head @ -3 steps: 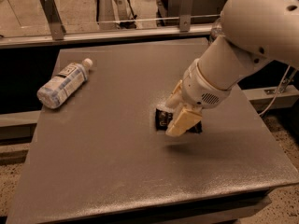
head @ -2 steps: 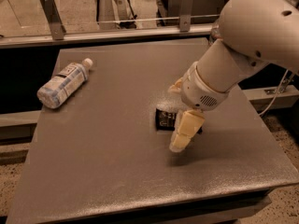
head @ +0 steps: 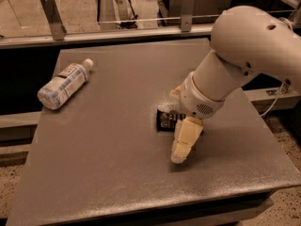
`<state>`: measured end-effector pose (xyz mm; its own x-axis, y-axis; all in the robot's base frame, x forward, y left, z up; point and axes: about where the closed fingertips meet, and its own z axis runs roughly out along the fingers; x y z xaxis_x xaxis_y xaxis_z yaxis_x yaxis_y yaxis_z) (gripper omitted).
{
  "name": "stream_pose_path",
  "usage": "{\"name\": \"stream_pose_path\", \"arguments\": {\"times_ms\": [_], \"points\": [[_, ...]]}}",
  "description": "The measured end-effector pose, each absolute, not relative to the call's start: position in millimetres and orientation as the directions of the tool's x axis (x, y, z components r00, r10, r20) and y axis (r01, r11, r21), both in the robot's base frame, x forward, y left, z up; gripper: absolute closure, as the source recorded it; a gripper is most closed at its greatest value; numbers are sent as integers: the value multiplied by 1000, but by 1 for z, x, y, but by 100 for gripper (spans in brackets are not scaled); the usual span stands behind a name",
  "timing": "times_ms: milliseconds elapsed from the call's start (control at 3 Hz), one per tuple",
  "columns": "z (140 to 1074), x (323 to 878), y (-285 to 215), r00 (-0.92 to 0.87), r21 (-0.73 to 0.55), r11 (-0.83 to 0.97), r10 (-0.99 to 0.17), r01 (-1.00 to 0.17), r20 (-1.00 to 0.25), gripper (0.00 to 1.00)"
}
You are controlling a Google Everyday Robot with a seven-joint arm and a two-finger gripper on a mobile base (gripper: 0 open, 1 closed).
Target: Move rxbar chocolate near blue plastic bottle
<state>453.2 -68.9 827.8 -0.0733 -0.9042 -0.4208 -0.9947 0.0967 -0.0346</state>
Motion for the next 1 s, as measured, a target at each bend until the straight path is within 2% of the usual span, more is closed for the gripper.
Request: {"name": "stream_pose_path", "arguments": {"times_ms": [333, 1000], "points": [[818, 452, -70, -84, -15, 99, -906, -995, -416, 18], [837, 456, -68, -76, -35, 101, -897, -994, -435, 65]]}}
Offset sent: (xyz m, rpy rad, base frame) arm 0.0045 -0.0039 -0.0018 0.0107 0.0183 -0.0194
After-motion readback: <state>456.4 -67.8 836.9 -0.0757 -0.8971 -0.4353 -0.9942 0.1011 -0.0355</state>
